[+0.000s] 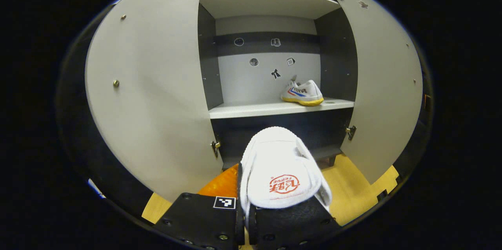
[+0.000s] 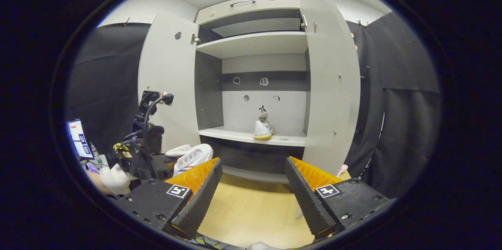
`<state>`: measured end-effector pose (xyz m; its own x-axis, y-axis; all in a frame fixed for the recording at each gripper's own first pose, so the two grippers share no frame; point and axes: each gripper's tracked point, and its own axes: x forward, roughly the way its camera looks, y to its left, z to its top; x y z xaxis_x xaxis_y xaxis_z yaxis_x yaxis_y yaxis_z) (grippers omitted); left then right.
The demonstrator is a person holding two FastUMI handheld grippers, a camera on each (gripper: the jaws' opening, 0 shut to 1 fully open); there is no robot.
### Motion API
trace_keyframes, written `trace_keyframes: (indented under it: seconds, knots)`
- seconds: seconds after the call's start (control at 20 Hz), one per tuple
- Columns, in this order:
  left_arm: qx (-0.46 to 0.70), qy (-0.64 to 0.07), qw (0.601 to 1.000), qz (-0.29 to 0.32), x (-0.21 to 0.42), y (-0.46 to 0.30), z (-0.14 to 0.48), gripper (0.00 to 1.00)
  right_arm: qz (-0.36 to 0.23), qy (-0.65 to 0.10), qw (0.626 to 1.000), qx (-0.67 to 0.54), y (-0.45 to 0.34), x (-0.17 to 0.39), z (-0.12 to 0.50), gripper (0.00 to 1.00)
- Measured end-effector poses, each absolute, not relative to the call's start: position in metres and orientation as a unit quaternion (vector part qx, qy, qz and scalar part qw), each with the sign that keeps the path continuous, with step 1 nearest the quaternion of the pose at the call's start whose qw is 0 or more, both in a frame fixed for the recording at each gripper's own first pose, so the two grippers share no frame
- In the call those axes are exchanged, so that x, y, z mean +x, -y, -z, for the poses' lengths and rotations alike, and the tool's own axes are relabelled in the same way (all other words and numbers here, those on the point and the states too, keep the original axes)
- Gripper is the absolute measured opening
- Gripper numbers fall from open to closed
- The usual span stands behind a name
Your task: Grab one shoe with the right hand and put it into the shoe cabinet, grab the other shoe with the left hand and put it into the shoe cabinet; then close the right door with the right hand and the left door with the left hand.
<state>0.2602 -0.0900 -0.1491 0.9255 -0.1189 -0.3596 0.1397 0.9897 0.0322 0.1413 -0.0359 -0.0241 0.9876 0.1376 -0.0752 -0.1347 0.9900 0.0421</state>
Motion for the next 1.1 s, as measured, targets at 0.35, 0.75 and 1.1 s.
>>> trace_keyframes:
  seconds: [0.35, 0.75, 1.1]
  knots:
    - [0.042, -0.137, 0.988, 0.055, 0.344, 0.103, 0.087, 0.15, -0.117, -0.023, 0.993, 0.008, 0.021, 0.161, 0.015, 0.99]
    - [0.045, -0.117, 0.991, 0.045, 0.466, 0.136, 0.064, 0.14, -0.132, -0.033, 0.991, -0.003, 0.034, 0.187, 0.018, 0.99]
    - [0.052, -0.152, 0.986, 0.03, 0.54, 0.138, 0.089, 0.14, -0.124, -0.049, 0.991, -0.004, 0.048, 0.195, 0.026, 0.99]
